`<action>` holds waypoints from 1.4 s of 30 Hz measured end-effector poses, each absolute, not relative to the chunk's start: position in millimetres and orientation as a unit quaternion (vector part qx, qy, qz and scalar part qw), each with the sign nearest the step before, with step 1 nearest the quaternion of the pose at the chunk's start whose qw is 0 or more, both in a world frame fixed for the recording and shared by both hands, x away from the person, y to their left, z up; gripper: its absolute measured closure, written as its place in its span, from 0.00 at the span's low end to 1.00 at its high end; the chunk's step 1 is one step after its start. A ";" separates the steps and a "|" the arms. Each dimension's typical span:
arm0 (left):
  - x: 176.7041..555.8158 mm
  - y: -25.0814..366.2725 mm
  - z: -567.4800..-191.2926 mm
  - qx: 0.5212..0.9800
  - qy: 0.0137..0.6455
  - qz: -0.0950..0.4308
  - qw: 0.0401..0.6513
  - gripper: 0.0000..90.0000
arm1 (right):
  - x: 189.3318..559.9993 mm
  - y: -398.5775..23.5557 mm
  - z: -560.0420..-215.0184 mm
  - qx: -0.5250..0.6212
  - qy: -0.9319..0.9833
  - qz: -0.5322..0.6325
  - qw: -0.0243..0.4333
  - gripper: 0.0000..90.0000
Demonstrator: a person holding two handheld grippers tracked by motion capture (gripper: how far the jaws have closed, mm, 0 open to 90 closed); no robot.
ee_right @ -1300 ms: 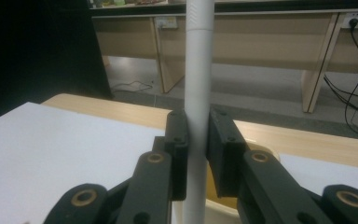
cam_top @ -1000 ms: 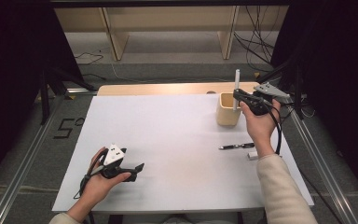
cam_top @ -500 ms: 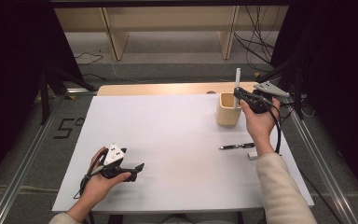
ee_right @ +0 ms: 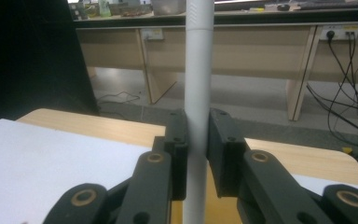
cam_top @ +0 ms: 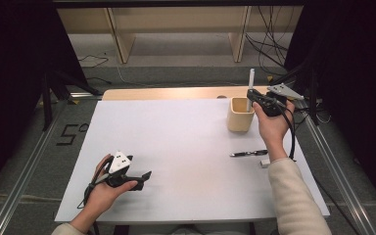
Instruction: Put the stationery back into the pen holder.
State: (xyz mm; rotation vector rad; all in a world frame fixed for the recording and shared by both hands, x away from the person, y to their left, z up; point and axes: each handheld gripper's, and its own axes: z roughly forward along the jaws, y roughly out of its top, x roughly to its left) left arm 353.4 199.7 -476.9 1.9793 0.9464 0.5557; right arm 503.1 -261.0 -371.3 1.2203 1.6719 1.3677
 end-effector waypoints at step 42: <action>353.4 200.1 -476.9 0.791 0.379 0.222 0.427 0.11 | 513.7 -263.3 -387.2 0.477 0.631 0.511 0.336 0.88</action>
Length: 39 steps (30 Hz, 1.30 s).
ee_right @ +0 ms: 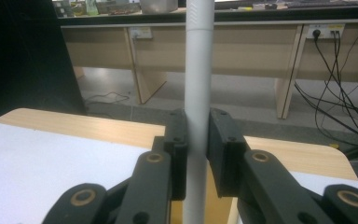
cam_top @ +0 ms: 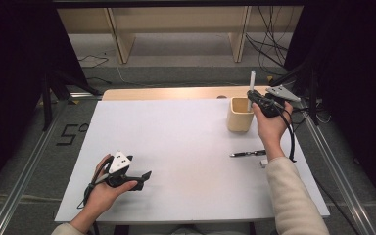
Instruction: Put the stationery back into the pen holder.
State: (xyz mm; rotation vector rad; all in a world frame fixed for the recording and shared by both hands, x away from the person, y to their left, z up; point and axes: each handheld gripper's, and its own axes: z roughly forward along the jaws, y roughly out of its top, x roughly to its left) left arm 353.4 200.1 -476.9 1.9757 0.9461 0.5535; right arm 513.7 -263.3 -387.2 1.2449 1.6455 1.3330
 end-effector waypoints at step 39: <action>353.3 200.4 -477.0 0.791 0.379 0.221 0.427 0.11 | 517.7 -265.3 -402.0 0.488 0.645 0.486 0.330 0.87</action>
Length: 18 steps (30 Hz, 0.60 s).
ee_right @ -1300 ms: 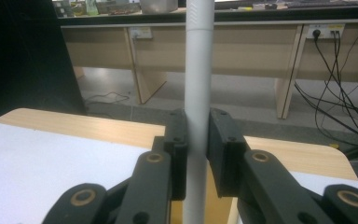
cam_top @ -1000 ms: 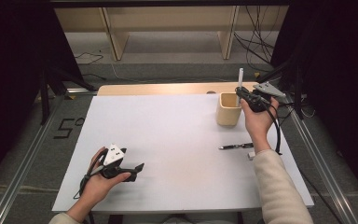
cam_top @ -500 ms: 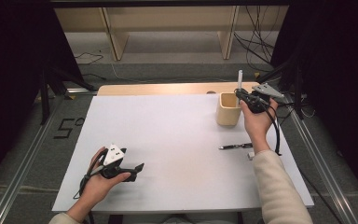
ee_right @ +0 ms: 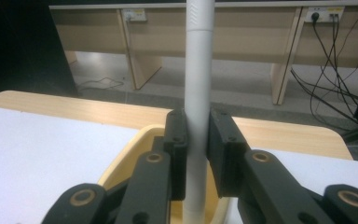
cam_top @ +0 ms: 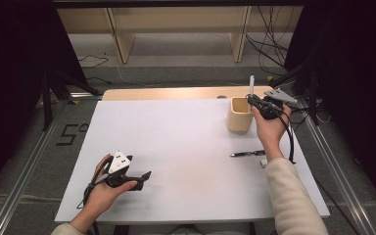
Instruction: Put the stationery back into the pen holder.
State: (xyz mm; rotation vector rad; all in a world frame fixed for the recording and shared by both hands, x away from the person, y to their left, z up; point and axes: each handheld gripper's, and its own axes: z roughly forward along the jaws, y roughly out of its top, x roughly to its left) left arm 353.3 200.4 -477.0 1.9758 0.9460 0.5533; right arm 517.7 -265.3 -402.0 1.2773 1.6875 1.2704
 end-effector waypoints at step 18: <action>353.4 200.6 -476.8 0.791 0.379 0.222 0.427 0.12 | 516.7 -266.6 -403.0 0.489 0.661 0.475 0.315 0.84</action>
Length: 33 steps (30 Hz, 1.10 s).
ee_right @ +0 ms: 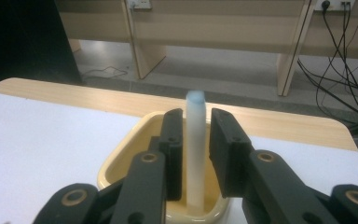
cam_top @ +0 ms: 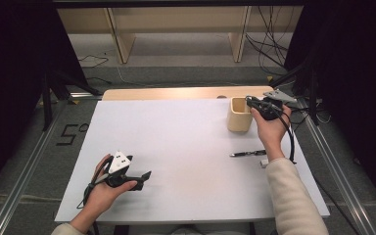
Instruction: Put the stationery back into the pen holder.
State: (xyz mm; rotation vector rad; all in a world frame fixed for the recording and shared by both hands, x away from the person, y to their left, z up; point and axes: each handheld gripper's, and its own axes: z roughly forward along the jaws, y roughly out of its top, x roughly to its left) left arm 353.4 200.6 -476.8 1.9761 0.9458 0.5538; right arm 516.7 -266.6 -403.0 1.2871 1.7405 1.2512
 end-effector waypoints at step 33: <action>353.6 200.3 -477.0 0.792 0.379 0.220 0.426 0.12 | 491.8 -299.4 -395.6 0.473 0.736 0.401 0.272 0.60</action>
